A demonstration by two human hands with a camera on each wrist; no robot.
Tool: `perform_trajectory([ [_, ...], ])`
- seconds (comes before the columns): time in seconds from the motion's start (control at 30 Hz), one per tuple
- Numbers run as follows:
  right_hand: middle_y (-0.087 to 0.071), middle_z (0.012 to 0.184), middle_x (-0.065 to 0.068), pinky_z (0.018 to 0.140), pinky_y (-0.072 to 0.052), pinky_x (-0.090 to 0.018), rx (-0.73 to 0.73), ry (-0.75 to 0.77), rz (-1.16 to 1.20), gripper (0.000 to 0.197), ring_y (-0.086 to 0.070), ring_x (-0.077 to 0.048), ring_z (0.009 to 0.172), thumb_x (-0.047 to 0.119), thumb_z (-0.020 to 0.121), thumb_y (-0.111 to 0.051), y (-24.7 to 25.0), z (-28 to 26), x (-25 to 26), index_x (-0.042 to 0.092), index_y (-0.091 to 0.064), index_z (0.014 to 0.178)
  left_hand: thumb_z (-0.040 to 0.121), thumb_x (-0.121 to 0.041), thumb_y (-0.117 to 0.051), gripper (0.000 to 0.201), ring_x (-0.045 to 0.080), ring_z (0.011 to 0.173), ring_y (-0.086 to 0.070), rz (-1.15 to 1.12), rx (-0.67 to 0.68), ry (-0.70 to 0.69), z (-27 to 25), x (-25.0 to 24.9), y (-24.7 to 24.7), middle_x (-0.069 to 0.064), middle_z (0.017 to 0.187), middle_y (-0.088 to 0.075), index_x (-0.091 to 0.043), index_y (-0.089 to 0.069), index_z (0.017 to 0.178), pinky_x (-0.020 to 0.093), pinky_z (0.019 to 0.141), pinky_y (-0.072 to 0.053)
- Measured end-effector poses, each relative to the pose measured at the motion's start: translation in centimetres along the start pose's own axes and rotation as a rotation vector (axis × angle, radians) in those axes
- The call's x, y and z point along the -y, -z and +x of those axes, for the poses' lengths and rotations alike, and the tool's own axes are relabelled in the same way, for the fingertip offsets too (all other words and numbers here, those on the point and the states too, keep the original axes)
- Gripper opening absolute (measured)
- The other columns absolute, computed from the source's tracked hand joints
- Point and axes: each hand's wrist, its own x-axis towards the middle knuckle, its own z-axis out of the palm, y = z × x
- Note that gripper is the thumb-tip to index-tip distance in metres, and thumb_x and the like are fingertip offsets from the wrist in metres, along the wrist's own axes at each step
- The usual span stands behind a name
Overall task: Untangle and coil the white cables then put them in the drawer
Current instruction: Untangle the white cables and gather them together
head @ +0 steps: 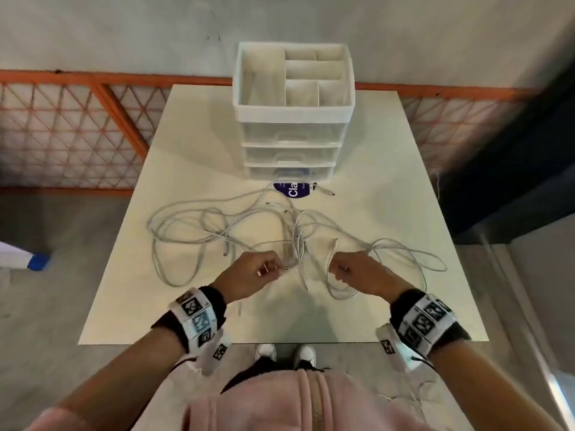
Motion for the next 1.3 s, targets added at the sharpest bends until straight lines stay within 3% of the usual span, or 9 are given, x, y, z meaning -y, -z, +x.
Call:
perform_trajectory([
  [0.23, -0.062, 0.105, -0.012, 0.084, -0.05, -0.046, -0.182, 0.066, -0.104, 0.024, -0.061, -0.032, 0.094, 0.009, 0.088, -0.049, -0.4, 6.8, 2.6, 0.011, -0.061, 0.108, 0.083, -0.031, -0.069, 0.029, 0.023, 0.071, -0.051, 0.149, -0.175, 0.185, 6.3, 0.4, -3.7, 0.007, 0.079, -0.055, -0.012, -0.047, 0.084, 0.033, 0.066, -0.041],
  [0.4, -0.053, 0.117, -0.011, 0.087, -0.049, -0.038, -0.217, 0.11, -0.109, 0.034, -0.059, -0.027, 0.105, 0.006, 0.089, -0.05, 0.4, 8.9, 3.4, 0.014, -0.059, 0.12, 0.081, -0.024, -0.068, 0.027, 0.031, 0.078, -0.055, 0.168, -0.132, 0.278, 7.8, 1.7, -4.1, 0.009, 0.079, -0.053, -0.017, -0.047, 0.065, 0.034, 0.068, -0.041],
  [0.5, -0.05, 0.119, -0.014, 0.091, -0.047, -0.037, -0.168, 0.169, -0.158, 0.04, -0.053, -0.029, 0.11, 0.005, 0.088, -0.055, 0.8, 9.6, 3.6, 0.016, -0.059, 0.126, 0.085, -0.018, -0.061, 0.013, 0.032, 0.086, -0.06, 0.198, -0.153, 0.271, 8.0, 0.9, -2.9, 0.015, 0.091, -0.064, -0.005, -0.062, 0.085, 0.039, 0.076, -0.049],
  [0.73, -0.046, 0.117, -0.014, 0.098, -0.031, -0.042, -0.272, 0.116, -0.099, 0.028, -0.039, -0.031, 0.111, 0.031, 0.094, -0.053, 3.3, 11.0, 5.2, 0.015, -0.066, 0.113, 0.096, -0.016, -0.048, 0.019, 0.023, 0.071, -0.053, 0.113, -0.584, -0.11, 8.8, -3.9, 2.2, 0.006, 0.085, -0.05, 0.0, -0.055, 0.089, 0.042, 0.071, -0.047],
  [0.93, -0.052, 0.095, -0.005, 0.085, -0.033, -0.031, -0.197, 0.046, -0.025, 0.028, -0.049, -0.026, 0.096, 0.016, 0.1, -0.04, 5.2, 10.8, 3.1, 0.01, -0.066, 0.09, 0.101, -0.016, -0.037, 0.015, 0.022, 0.085, -0.069, -0.532, -0.998, -0.231, 8.6, -7.9, 7.6, -0.001, 0.095, -0.053, -0.01, -0.044, 0.09, 0.033, 0.078, -0.057],
  [1.03, -0.06, 0.066, 0.002, 0.068, -0.041, -0.029, -0.107, -0.008, 0.21, 0.021, -0.055, -0.016, 0.058, 0.018, 0.095, -0.054, 6.0, 9.1, 0.7, 0.012, -0.06, 0.076, 0.103, -0.017, -0.033, 0.02, 0.023, 0.074, -0.073, -0.954, -1.129, -0.174, 8.1, -7.8, 10.6, 0.008, 0.087, -0.064, -0.011, -0.038, 0.084, 0.034, 0.074, -0.057],
  [1.13, -0.047, 0.052, 0.003, 0.056, -0.04, -0.027, -0.08, -0.069, 0.293, 0.036, -0.045, -0.015, 0.049, 0.031, 0.08, -0.074, 7.5, 7.5, -0.4, 0.018, -0.05, 0.057, 0.103, -0.023, -0.031, 0.021, 0.009, 0.051, -0.061, -1.182, -1.222, -0.022, 8.0, -6.5, 11.5, 0.005, 0.071, -0.056, -0.012, -0.033, 0.085, 0.03, 0.059, -0.054],
  [1.23, -0.035, 0.053, 0.005, 0.051, -0.026, -0.019, -0.004, -0.03, 0.225, 0.039, -0.032, -0.008, 0.048, 0.032, 0.077, -0.077, 9.8, 6.3, 1.1, 0.018, -0.046, 0.057, 0.099, -0.034, -0.043, 0.028, 0.008, 0.051, -0.035, -0.856, -1.193, 0.066, 8.4, -5.4, 10.3, -0.004, 0.067, -0.036, -0.022, -0.029, 0.078, 0.025, 0.051, -0.037],
  [1.3, -0.036, 0.057, 0.003, 0.05, -0.024, -0.016, 0.055, 0.059, 0.194, 0.034, -0.03, -0.005, 0.049, 0.025, 0.08, -0.075, 11.2, 6.1, 3.1, 0.016, -0.047, 0.062, 0.09, -0.034, -0.061, 0.032, 0.005, 0.052, -0.03, -0.489, -0.907, 0.008, 8.7, -5.5, 8.7, -0.005, 0.065, -0.032, -0.022, -0.034, 0.077, 0.023, 0.055, -0.032],
])
